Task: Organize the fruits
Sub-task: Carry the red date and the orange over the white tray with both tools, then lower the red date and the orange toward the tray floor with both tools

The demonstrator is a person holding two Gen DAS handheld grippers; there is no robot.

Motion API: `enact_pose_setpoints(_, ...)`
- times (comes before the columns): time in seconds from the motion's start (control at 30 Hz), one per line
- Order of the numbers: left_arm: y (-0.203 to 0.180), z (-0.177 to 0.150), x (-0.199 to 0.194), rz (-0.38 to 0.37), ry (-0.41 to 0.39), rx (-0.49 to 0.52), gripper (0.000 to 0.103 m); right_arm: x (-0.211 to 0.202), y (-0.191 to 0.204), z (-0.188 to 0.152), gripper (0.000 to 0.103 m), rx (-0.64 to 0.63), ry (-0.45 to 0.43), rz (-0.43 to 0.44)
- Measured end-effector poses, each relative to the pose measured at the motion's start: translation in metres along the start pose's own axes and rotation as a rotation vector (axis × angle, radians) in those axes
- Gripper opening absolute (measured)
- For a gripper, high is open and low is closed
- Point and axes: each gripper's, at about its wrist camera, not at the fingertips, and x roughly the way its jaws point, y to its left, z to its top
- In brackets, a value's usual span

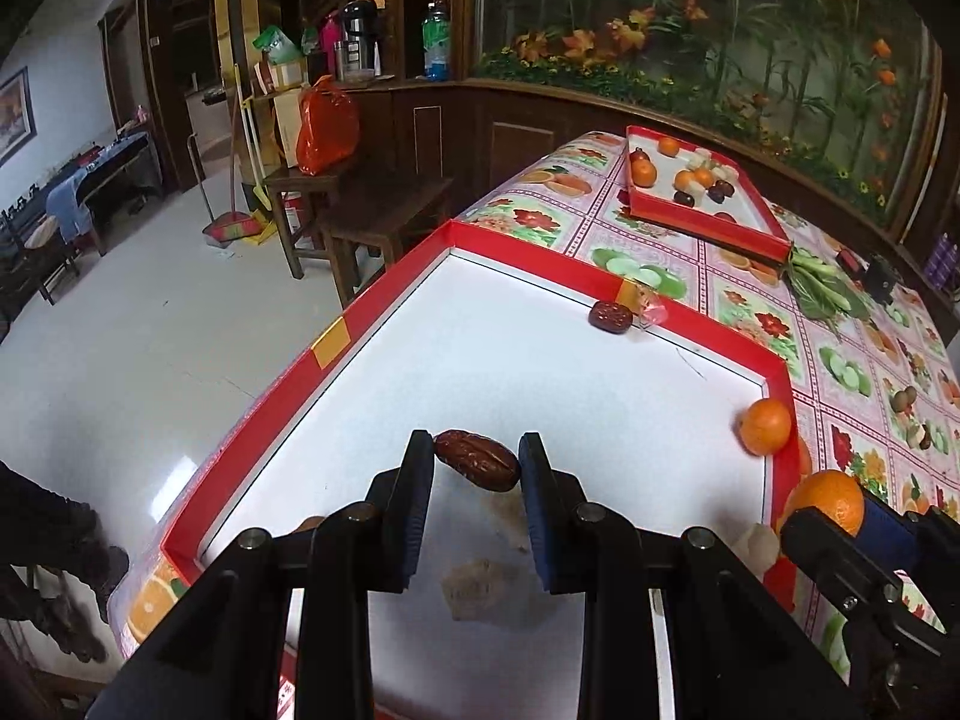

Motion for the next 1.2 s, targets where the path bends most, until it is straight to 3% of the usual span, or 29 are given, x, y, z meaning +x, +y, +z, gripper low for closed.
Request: enact_pose_setpoints(1.2,-0.005,0.01,0.017,0.06,0.015,0.025,0.028,0.04,-0.008,0.007,0.031,0.013,0.044,0.005)
